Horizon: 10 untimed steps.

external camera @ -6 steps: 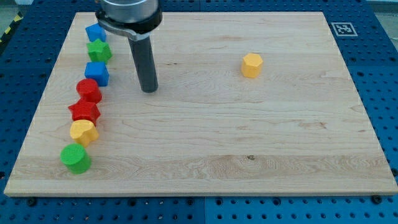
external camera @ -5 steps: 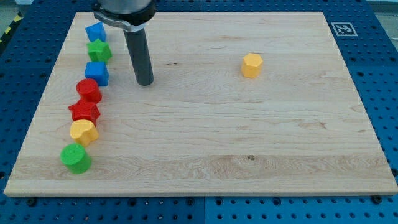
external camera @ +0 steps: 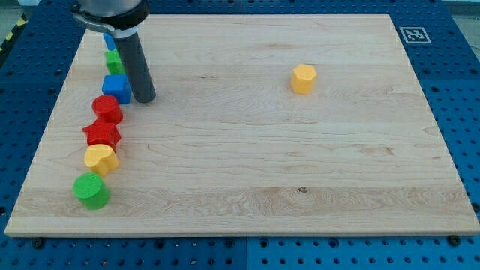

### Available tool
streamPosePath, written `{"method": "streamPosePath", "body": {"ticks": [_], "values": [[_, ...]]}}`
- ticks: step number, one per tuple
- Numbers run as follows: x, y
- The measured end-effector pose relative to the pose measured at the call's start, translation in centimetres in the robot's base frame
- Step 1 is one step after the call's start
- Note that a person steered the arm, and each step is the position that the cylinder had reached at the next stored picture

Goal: Slightly move the blue cube to left

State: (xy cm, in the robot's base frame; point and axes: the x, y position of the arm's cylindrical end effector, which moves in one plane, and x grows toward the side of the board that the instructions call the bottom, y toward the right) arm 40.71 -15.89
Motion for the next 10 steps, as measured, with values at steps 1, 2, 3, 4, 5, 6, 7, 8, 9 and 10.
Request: {"method": "streamPosePath", "body": {"ticks": [1,2,3,4,5,6,7,8,9,10], "values": [[0.0,-0.6],[0.0,-1.0],[0.0,-1.4],[0.0,-2.4],[0.0,-2.5],[0.0,-2.5],[1.0,-0.5],[2.5,4.9],[4.0,11.9],[5.3,19.8]]}}
